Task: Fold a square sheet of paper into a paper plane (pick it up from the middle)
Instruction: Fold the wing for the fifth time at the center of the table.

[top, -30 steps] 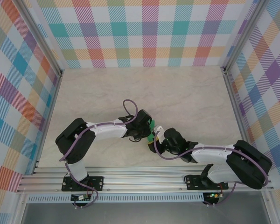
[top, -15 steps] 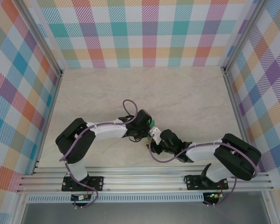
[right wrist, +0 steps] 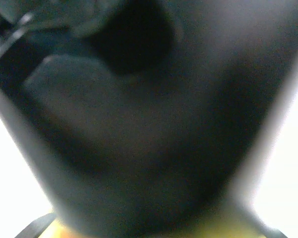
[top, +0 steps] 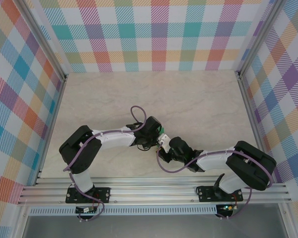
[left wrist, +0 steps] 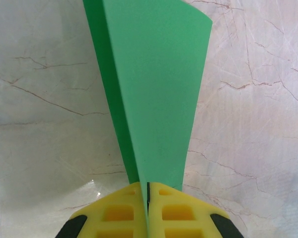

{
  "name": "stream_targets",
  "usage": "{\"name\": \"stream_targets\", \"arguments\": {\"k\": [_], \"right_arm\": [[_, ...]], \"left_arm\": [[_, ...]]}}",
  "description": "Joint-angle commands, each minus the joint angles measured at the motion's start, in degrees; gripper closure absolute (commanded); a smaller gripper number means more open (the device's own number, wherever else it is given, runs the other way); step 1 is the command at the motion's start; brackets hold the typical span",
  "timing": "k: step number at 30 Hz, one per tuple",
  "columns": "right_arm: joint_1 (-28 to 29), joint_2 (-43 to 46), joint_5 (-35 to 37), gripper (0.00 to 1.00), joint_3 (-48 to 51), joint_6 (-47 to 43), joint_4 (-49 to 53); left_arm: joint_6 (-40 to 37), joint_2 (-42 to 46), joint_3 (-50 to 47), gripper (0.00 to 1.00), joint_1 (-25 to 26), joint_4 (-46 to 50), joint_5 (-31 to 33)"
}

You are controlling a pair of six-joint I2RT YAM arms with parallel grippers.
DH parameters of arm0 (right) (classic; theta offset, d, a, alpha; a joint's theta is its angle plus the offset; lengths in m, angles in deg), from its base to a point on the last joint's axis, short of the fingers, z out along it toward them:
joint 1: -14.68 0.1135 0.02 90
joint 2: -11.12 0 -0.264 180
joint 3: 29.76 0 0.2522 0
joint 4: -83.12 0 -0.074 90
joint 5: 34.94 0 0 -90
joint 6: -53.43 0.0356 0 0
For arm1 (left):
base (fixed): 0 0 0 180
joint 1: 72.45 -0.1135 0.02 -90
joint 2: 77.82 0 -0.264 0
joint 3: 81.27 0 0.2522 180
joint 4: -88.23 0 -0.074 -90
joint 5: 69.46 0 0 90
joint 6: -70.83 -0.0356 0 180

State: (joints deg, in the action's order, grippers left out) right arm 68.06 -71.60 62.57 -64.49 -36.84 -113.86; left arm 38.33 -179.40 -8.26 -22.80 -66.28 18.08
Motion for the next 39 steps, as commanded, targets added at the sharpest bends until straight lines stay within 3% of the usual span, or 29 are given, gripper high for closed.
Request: {"name": "stream_targets", "arguments": {"k": [1, 13, 18, 23, 27, 39], "right_arm": [[0.4, -0.73, 1.42, 0.75, -1.7, -1.39, 0.68], [0.4, -1.22, 1.29, 0.92, -2.79, -1.39, 3.83], [0.39, -1.46, 0.74, 0.96, -2.93, 1.06, 4.55], [0.33, -1.49, -0.5, 0.98, -2.6, 4.76, 4.04], [0.32, -1.9, -2.33, 0.98, -2.32, 8.24, 2.8], [-2.18, -4.66, -7.08, 1.0, -2.32, 22.69, 1.52]], "left_arm": [[0.59, -0.05, 0.19, 1.0, 0.37, -0.39, -0.95], [0.55, 1.16, 0.12, 0.99, 0.38, 0.26, -0.18], [-0.05, 3.69, -0.09, 0.83, 0.41, 2.46, 2.45], [0.18, 8.25, -1.7, 0.58, 0.25, 3.73, 6.64], [0.35, 13.34, -4.27, 0.45, 0.17, 3.67, 10.3], [1.04, 19.63, -9.38, 0.43, -0.32, 2.56, 13.13]]}}
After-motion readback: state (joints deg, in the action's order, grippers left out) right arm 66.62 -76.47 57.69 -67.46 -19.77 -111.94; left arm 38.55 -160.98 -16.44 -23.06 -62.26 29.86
